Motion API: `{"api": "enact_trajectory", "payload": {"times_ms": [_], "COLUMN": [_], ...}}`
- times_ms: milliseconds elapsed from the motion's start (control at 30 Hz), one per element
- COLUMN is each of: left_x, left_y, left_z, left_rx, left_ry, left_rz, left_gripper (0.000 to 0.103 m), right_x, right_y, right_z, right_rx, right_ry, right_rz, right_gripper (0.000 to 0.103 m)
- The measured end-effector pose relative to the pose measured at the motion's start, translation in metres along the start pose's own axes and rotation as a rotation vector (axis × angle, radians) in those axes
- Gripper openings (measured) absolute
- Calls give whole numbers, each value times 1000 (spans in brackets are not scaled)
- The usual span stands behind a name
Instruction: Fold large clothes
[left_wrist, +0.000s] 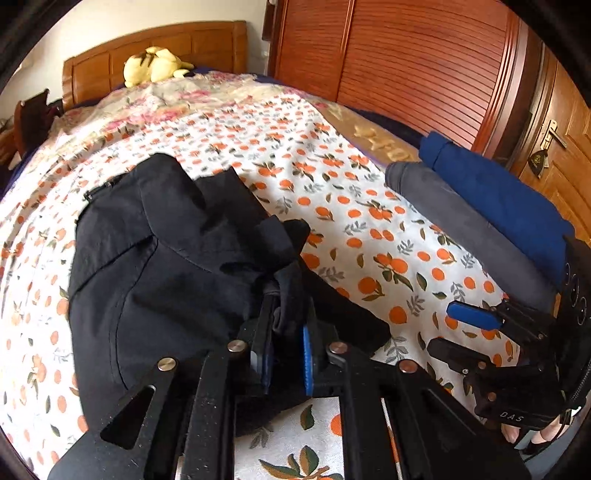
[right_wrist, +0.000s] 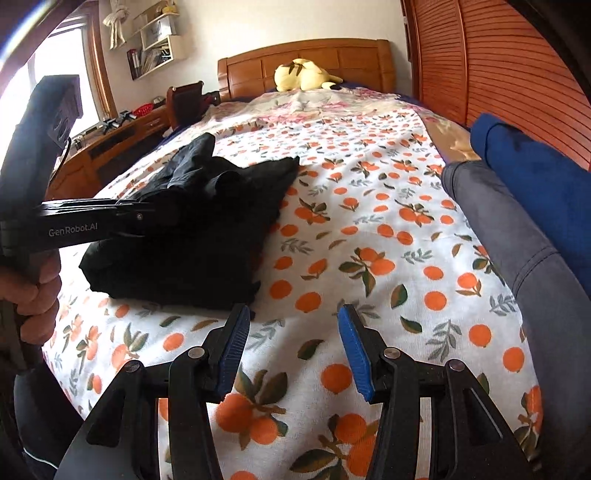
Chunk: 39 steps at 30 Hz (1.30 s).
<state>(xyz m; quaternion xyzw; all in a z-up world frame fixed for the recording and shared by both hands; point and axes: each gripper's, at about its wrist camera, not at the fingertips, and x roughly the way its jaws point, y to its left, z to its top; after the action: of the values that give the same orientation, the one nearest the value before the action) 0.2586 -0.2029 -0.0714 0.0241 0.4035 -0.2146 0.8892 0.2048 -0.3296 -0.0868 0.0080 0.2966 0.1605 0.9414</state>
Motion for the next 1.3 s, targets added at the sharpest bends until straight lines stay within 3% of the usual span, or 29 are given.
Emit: {"api": "enact_trajectory", "payload": {"times_ms": [100,167,233,433,500,567,867,1300], "left_x": [-11,-20,-32,-61,-67,-72,-87,-93], "left_y": [7,12,15,27,34,43,80,122], "left_z": [2,2,1,-4,-6,-8,-31,-63], "left_rx": [-23,-49,-50,-16,-23,-29,-29,-75], "left_ry": [-29,-60,-99,-168,-187,-203,-218,-200], "left_rz": [-21,-58,-67,-22,-7,-3,97,147], "left_gripper": [17,33,40,42,54,78,80,79], "right_x": [-1,2,1,8,10,12,9,35], "right_y": [4,4,7,13,17,23,45,66], "right_z": [2,3,6,10,12,16,39,59], "right_rx": [1,4,3,-3,-11,-21,-48,-75], "right_ry": [-16,-23,-33,-42,-36,-36,-109,-155], "right_rz": [14,22,25,26,20,15,31,98], "right_gripper": [52,52,52,52,52,52,52,52]}}
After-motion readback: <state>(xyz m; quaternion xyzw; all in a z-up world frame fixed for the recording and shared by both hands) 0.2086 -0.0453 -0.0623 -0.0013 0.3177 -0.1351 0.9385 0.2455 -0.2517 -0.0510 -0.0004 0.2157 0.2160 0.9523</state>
